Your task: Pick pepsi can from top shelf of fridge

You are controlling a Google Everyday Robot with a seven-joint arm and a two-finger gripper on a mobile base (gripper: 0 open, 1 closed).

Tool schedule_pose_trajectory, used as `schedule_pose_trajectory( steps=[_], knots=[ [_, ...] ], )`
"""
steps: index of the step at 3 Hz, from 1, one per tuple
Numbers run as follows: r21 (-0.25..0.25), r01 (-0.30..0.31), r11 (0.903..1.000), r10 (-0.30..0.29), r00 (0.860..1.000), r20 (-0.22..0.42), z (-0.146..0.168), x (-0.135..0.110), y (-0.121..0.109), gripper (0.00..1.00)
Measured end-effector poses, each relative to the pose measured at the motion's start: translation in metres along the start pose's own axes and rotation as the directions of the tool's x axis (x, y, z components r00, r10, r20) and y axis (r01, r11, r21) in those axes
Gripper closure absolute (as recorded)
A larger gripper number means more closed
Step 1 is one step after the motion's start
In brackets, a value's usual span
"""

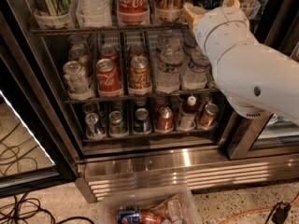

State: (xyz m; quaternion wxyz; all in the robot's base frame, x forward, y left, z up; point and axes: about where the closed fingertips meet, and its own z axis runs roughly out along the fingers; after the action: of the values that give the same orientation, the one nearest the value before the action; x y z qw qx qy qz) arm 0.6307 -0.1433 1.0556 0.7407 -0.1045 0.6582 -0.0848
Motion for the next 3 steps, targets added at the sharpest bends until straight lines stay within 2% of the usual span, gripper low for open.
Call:
schedule_pose_trajectory(
  steps=[2,3],
  knots=[
    [0.045,0.019,0.9988,-0.019,1.000,0.001,0.015,-0.003,-0.014,0.38],
    [0.039,0.015,0.9991,-0.015,1.000,0.000,0.017,-0.002,-0.011,0.38]
  ],
)
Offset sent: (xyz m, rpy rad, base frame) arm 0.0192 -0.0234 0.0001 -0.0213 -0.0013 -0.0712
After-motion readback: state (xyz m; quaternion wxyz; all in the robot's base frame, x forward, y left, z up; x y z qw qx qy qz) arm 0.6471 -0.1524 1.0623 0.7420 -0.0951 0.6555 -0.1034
